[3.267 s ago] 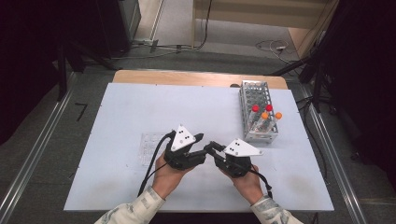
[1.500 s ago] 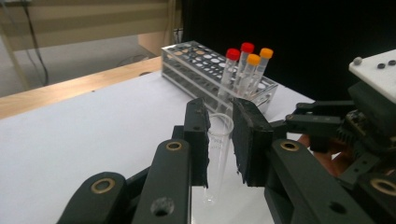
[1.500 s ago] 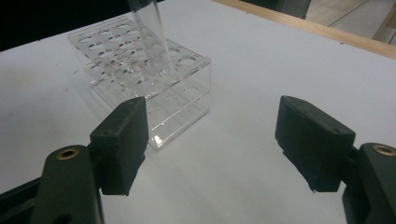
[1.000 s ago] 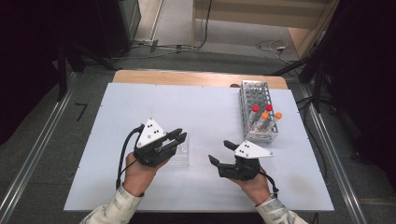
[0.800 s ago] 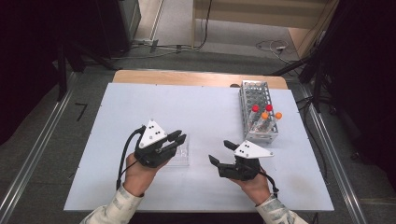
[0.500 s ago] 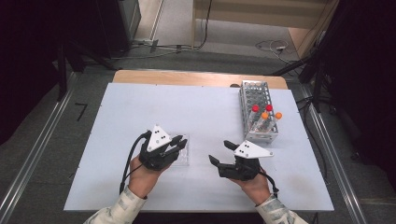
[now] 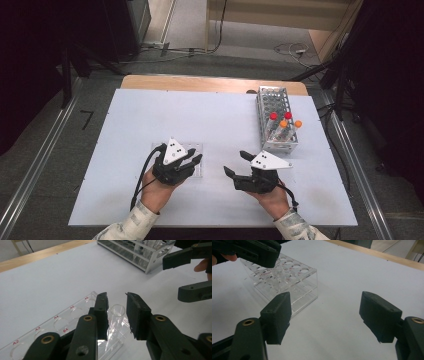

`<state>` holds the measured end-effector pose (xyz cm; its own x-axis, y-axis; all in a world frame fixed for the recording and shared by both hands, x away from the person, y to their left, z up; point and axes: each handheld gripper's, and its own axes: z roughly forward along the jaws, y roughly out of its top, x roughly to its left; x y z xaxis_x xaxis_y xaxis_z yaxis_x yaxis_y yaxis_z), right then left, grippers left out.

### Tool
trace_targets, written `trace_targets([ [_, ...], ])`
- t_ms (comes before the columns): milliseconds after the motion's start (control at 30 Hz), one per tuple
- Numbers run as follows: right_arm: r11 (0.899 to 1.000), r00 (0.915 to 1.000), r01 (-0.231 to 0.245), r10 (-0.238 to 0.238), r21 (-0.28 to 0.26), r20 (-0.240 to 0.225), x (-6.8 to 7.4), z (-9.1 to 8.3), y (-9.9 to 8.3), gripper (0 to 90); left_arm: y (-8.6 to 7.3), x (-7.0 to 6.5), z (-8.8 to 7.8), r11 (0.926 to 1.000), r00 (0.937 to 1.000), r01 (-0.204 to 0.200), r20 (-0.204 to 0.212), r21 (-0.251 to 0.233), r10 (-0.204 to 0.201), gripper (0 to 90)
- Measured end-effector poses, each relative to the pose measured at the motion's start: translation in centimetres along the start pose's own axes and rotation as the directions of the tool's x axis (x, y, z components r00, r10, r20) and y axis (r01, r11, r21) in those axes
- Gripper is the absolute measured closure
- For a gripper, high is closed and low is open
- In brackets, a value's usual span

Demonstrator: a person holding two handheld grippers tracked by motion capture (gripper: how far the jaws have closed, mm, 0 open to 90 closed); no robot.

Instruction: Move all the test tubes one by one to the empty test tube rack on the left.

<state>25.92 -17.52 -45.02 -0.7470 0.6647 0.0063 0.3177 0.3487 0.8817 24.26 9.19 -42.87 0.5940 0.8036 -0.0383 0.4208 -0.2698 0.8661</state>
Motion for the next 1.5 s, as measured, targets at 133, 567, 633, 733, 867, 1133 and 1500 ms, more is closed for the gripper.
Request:
trace_targets([
  [133, 1.0, 1.0, -0.002, 0.002, -0.001, 0.005, -0.1, 0.0, 0.0, 24.2, 0.1, 0.2, -0.2, 0.9995, 0.9997, 0.024, 0.009, -0.021, -0.024, 59.4],
  [567, 0.992, 0.9812, -0.11, 0.118, -0.063, 0.153, -4.0, -2.0, 0.3, 26.2, 0.3, 0.9, -0.7, 0.9893, 0.9898, 0.113, -0.077, -0.092, -0.12, 21.7],
  [633, 0.989, 0.9749, -0.125, 0.137, -0.074, 0.176, -4.8, -2.4, 0.3, 26.1, 0.2, 0.9, -0.7, 0.9895, 0.9895, 0.11, -0.083, -0.093, -0.118, 21.6],
  [733, 0.989, 0.9649, -0.126, 0.142, -0.083, 0.221, -5.8, -3.0, 0.2, 26.5, 0.2, 0.8, -0.7, 0.9905, 0.9893, 0.101, -0.095, -0.093, -0.11, 21.7],
  [867, 0.986, 0.9535, -0.137, 0.157, -0.094, 0.257, -6.7, -3.4, 0.2, 27.1, 0.3, 0.8, -0.8, 0.9897, 0.9884, 0.102, -0.102, -0.101, -0.112, 21.8],
  [1133, 0.987, 0.9321, -0.14, 0.158, -0.08, 0.326, -8.5, -3.2, -0.2, 28.9, 0.2, 0.9, -0.8, 0.9889, 0.9863, 0.104, -0.118, -0.106, -0.116, 21.8],
  [1500, 0.988, 0.9213, -0.135, 0.152, -0.074, 0.358, -9.6, -1.9, -0.9, 42.3, 0.1, 0.9, -0.7, 0.9889, 0.9857, 0.104, -0.122, -0.106, -0.117, 21.8],
])
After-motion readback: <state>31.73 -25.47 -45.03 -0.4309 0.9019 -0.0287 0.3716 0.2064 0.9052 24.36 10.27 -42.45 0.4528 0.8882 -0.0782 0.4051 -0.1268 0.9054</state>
